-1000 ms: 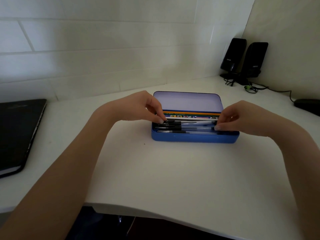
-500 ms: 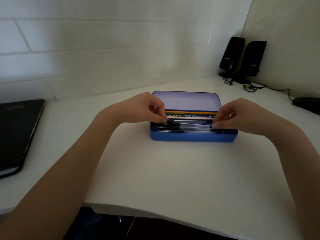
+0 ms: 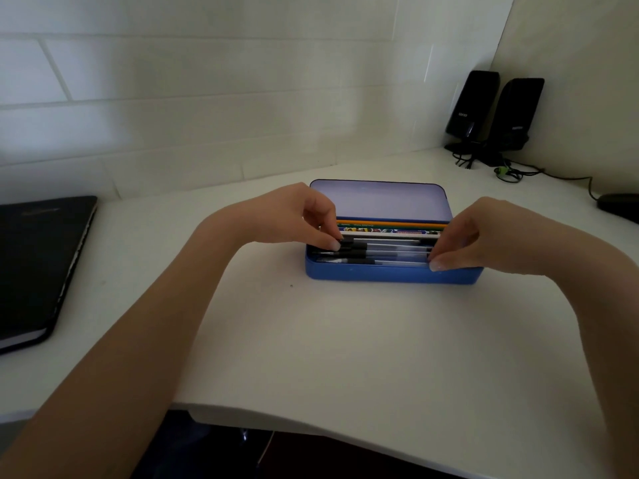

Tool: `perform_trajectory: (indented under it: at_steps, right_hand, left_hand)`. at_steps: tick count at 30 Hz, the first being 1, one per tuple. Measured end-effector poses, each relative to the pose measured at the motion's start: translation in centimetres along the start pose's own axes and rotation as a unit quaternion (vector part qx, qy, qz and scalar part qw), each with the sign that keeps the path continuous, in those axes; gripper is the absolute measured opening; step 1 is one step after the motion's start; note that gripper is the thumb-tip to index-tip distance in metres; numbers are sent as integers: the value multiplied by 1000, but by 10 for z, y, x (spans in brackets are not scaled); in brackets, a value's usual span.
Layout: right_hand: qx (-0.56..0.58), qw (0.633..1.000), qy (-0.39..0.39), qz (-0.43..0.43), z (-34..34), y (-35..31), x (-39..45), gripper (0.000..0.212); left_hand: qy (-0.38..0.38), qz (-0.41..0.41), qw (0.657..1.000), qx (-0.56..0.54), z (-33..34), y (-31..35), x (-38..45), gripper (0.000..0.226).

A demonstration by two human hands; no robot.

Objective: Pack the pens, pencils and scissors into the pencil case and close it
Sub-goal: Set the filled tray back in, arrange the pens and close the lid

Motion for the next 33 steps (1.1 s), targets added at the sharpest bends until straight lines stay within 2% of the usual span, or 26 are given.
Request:
perform_trajectory:
  at_steps: [7, 15, 19, 24, 33]
  right_hand:
    - [-12, 999, -17, -28, 6, -3, 0, 12]
    - [18, 999, -31, -29, 3, 1, 1, 4]
    - [55, 998, -18, -41, 0, -1, 1, 17]
    - [56, 997, -42, -18, 8, -1, 3, 27]
    - [66, 996, -40, -43, 5, -2, 2, 13]
  left_hand:
    - [-5, -3, 1000, 1, 0, -2, 1, 5]
    - [-6, -4, 1000, -7, -1, -2, 0, 5]
    - [-9, -2, 1000, 2, 0, -2, 0, 6]
    - [-7, -3, 1000, 4, -1, -2, 1, 6]
    - [-7, -7, 1000, 5, -1, 0, 0, 6]
Point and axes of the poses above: each hand's wrist, its own x-axis towards the middle knuckle, its own z-axis out of the palm, y = z × x, the point moved 3 cm from there along x, towards the middle knuckle, and after that the axes turned 3 degrees about y, right-handed, at the moved point
